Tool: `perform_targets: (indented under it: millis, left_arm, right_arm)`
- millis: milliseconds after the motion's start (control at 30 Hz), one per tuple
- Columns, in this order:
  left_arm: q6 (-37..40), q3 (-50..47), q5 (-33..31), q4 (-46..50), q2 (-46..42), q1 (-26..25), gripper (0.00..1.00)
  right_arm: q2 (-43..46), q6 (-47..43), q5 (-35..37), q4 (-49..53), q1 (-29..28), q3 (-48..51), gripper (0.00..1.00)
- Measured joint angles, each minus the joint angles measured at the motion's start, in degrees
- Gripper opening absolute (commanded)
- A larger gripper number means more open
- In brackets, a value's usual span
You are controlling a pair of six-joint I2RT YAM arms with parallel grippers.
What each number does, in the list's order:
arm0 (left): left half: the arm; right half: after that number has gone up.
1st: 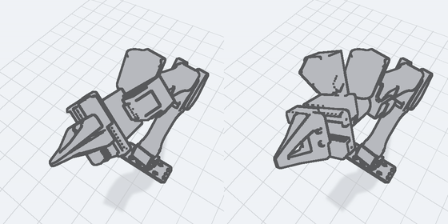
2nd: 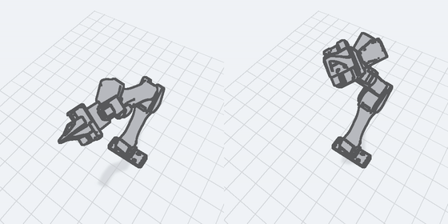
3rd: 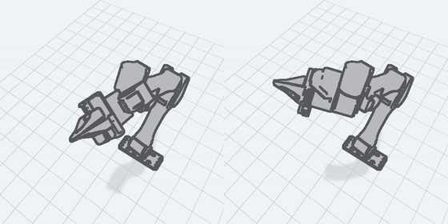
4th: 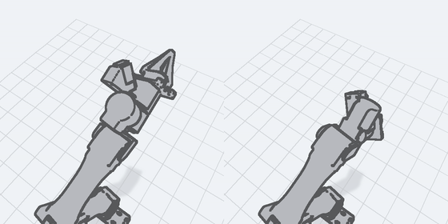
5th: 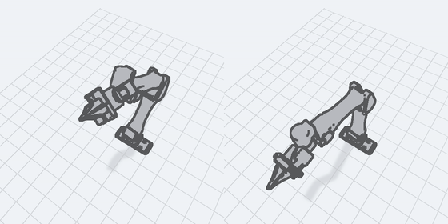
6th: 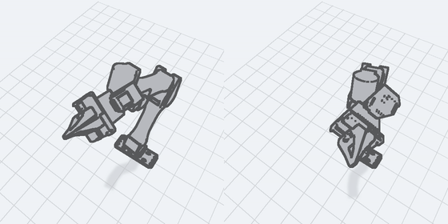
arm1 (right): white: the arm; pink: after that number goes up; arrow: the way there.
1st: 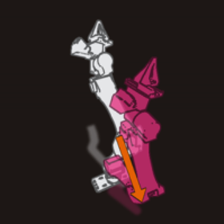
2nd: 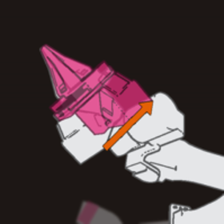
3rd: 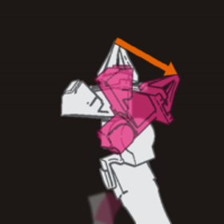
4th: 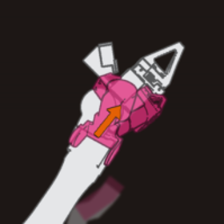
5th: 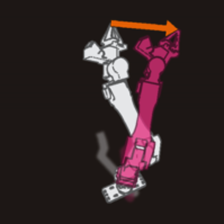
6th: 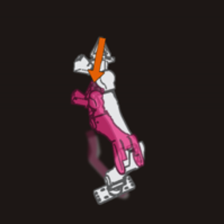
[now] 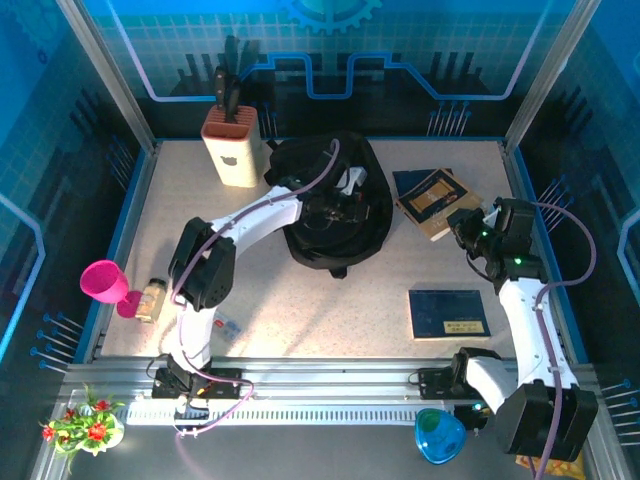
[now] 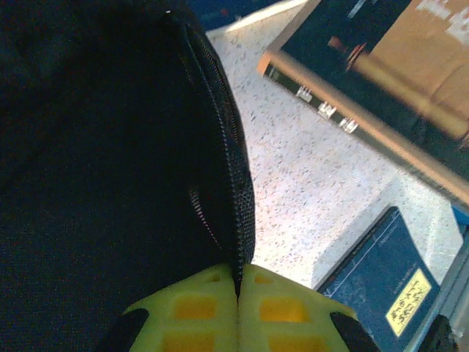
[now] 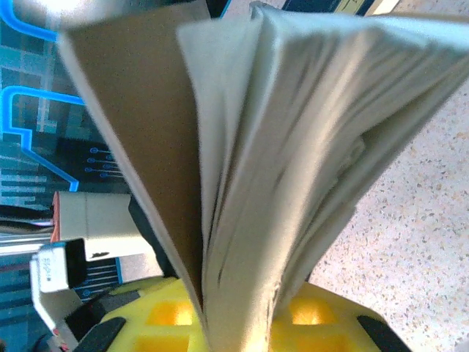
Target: Pack books, pencil case, and school supplies into a backpack
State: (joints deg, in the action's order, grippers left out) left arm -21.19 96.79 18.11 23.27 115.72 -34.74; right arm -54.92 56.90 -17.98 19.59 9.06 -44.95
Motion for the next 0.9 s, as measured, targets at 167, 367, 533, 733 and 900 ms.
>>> perform_targets:
  millis: [167, 367, 533, 733, 900]
  left_arm:
    - [-0.6, 0.0, -0.3, -2.6, -1.8, 0.0, 0.04]
    - [-2.7, 0.0, -0.7, -9.3, -2.9, -0.2, 0.04]
    - [-3.2, 0.2, -0.9, -13.0, -2.9, -1.2, 0.06]
    - [-2.2, 0.2, -1.6, -13.3, -3.1, -2.2, 0.37]
    - [3.1, -2.9, -3.1, -10.4, -7.8, -2.3, 0.66]
  right_arm:
    - [2.7, -1.3, -0.3, 3.4, -2.3, 0.0, 0.08]
    - [4.1, 0.4, 2.2, 5.1, -13.5, 0.0, 0.08]
    - [2.6, 5.1, 3.9, 4.1, -19.6, 0.3, 0.08]
    - [-0.5, 9.1, 4.0, 1.4, -20.0, 0.7, 0.08]
    - [-0.5, 9.8, 4.0, 1.2, -19.9, 0.5, 0.08]
